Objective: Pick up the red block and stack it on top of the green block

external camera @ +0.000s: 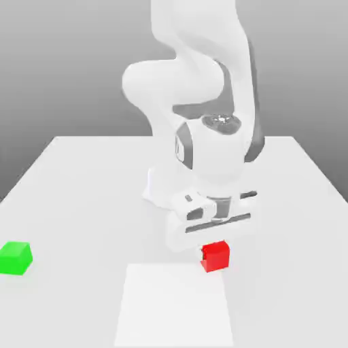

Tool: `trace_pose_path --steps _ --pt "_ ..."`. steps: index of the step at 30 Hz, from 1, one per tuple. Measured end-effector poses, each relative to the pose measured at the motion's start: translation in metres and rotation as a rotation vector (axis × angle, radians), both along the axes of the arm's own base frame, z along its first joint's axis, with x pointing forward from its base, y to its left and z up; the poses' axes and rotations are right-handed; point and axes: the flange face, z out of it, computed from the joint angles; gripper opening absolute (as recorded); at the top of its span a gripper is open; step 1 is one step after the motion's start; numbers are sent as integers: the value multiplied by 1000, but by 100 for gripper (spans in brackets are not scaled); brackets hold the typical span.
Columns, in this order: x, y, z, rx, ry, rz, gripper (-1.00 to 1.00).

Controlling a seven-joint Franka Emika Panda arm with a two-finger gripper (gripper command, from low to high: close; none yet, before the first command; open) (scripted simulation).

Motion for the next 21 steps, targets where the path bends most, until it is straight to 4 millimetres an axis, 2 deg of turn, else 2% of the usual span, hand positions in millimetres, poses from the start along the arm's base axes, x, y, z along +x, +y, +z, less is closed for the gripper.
trace_pose_path --steps 3,4,6,9,12,15,18,19,21 --pt "-2 0 23 -1 0 -1 -100" --pt "5 -11 27 1 2 -24 -100" --pt "24 -46 32 8 7 -97 -100" --pt "47 -123 38 16 12 -242 -100" --pt "48 -225 44 21 12 -422 -100" --pt "31 -312 51 18 9 -551 -100" --pt "-9 -400 61 9 3 -686 -100" --pt "-19 -418 62 4 1 -710 -100" --pt "-19 -427 52 1 -2 -706 -100"
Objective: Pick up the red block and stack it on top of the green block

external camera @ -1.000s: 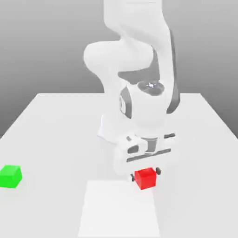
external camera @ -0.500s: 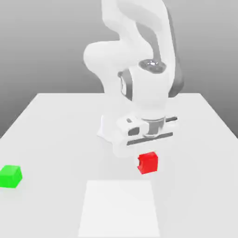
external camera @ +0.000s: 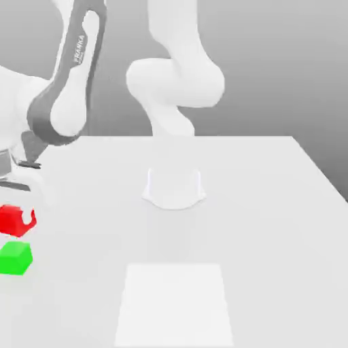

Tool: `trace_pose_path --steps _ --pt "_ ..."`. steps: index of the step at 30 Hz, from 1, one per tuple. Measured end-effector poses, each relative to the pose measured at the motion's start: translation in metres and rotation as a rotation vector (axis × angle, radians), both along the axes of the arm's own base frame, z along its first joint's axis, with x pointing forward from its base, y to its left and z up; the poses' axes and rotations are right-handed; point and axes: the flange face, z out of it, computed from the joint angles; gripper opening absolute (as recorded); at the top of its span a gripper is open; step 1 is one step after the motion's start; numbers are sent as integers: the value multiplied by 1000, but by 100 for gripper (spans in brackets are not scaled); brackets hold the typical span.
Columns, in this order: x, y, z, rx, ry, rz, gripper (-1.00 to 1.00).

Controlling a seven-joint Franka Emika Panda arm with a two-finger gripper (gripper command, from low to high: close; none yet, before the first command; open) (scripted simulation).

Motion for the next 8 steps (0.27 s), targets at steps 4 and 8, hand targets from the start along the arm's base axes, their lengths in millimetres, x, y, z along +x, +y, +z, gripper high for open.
trace_pose_path --steps 4,8 --pt "0 -2 -38 -1 1 2 -100" --pt "-1 -2 -46 0 2 1 100"
